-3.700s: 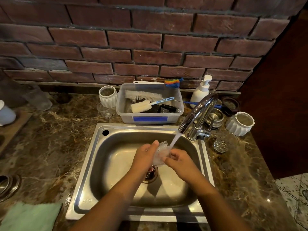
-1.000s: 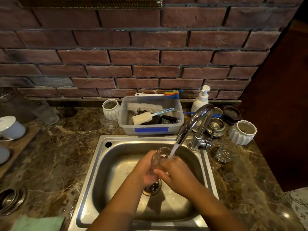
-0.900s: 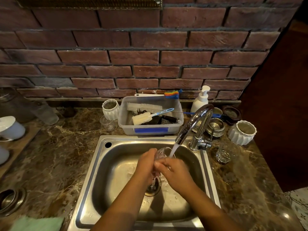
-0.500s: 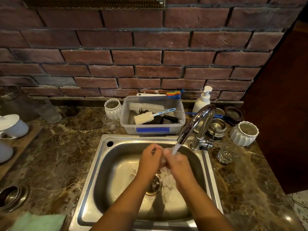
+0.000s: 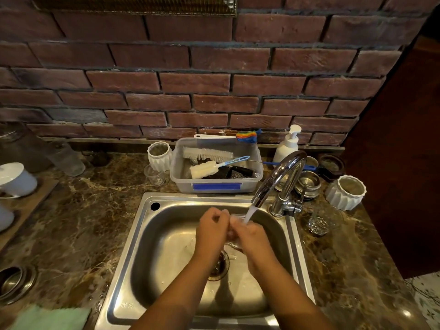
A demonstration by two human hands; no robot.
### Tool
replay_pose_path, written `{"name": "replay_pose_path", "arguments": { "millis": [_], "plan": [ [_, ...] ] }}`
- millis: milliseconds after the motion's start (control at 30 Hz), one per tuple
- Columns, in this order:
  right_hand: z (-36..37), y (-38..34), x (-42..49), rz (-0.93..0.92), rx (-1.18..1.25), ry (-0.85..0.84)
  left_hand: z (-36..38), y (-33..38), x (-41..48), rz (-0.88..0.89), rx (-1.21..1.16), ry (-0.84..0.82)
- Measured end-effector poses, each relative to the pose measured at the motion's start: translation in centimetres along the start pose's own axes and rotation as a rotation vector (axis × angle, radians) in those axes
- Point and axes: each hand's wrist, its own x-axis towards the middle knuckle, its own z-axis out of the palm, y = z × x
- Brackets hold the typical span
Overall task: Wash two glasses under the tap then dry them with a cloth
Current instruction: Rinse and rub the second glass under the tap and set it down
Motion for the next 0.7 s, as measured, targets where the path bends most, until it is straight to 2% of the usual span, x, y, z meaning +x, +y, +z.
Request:
{"name": "replay_pose_path", "arguments": {
  "millis": [67, 100, 167, 200, 267, 333, 400, 467, 533, 567, 600, 633, 700],
  "plan": [
    [-0.4, 0.3, 0.6, 0.25, 0.33, 0.053, 0.0, 0.3, -0.7, 0.264, 0.218, -0.018],
    [-0.8, 0.4, 0.8, 0.333, 0.438, 0.029, 0.1, 0.4, -0.9, 0.374, 0.355, -0.047],
    [-1.3, 0.6, 0.9, 0.351, 0.529, -0.033, 0.1, 0.3, -1.0, 0.475, 0.443, -0.099],
    [-1.4, 0.7, 0.8, 0.311, 0.515, -0.038, 0.2, 0.4, -0.9, 0.441, 0.401, -0.111],
    [-1.3, 0.4, 0.6, 0.165, 0.298, 0.048, 0.6, 0.6, -0.8, 0.255, 0.218, -0.125],
    [-1.1, -0.1, 0.1, -0.031, -0.065, 0.118, 1.3, 1.3, -0.8, -0.09, -0.04, -0.141],
    [-1.2, -0.5, -0.4, -0.288, -0.454, 0.066, 1.2, 2.0, -0.8, -0.496, -0.325, -0.166],
    [-1.1, -1.1, -0.9, -0.529, -0.952, -0.026, 0.1, 1.8, -0.6, -0.725, -0.558, -0.274],
    [-1.0, -1.4, -1.1, -0.652, -1.327, -0.091, -1.0, 1.3, -0.5, -0.837, -0.76, -0.401],
    [-1.0, -1.3, -1.1, -0.679, -1.385, -0.093, -1.3, 1.0, -0.7, -0.851, -0.798, -0.447],
    [-1.0, -1.2, -1.3, -0.689, -1.344, -0.068, -1.3, 1.0, -0.8, -0.839, -0.787, -0.462],
    [-0.9, -0.9, -1.4, -0.672, -1.242, -0.032, -1.1, 1.1, -1.0, -0.8, -0.744, -0.436],
    [-0.8, -0.3, -1.5, -0.59, -0.939, 0.01, -0.2, 1.2, -1.2, -0.643, -0.616, -0.273]
  ]
}}
